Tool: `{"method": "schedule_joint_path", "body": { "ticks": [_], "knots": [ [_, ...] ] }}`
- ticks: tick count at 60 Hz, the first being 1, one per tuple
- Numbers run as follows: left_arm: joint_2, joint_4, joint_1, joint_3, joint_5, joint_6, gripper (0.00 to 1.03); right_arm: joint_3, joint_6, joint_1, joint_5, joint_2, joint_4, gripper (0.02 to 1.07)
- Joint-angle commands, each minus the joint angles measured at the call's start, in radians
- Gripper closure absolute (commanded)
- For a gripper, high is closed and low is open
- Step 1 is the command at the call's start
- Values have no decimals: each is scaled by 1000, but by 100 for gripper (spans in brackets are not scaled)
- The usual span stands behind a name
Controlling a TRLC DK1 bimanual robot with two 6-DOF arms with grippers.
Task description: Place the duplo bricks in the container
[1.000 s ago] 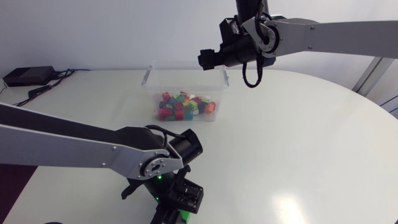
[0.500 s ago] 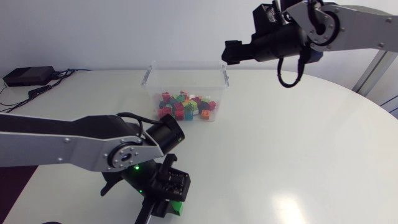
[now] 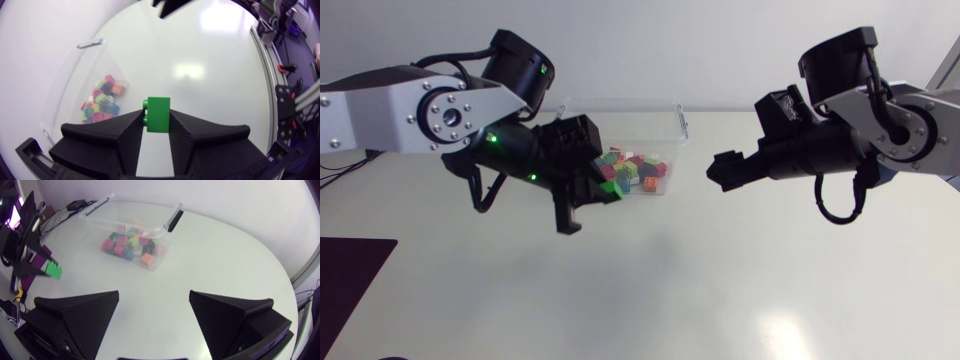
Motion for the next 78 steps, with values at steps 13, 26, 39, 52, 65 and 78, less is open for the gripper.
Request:
{"method": "schedule_joint_path", "body": {
  "ticks": [13, 26, 39, 52, 65, 78],
  "knots": [
    [170, 165, 70, 205, -14, -256, 75, -128, -43, 29, 2, -70, -33, 6],
    [243, 245, 90, 314, -86, -352, 74, -183, -51, 48, 13, -102, -37, 6],
    [344, 262, 131, 452, -119, -421, 73, -219, -55, 52, 17, -129, -44, 6],
    [433, 254, 137, 581, -155, -461, 72, -248, -63, 52, 17, -163, -57, 6],
    [535, 262, 133, 661, -224, -471, 56, -271, -64, 54, 19, -185, -60, 6],
    [571, 260, 142, 666, -294, -475, 4, -274, -77, 49, 31, -217, -79, 6]
  ]
}}
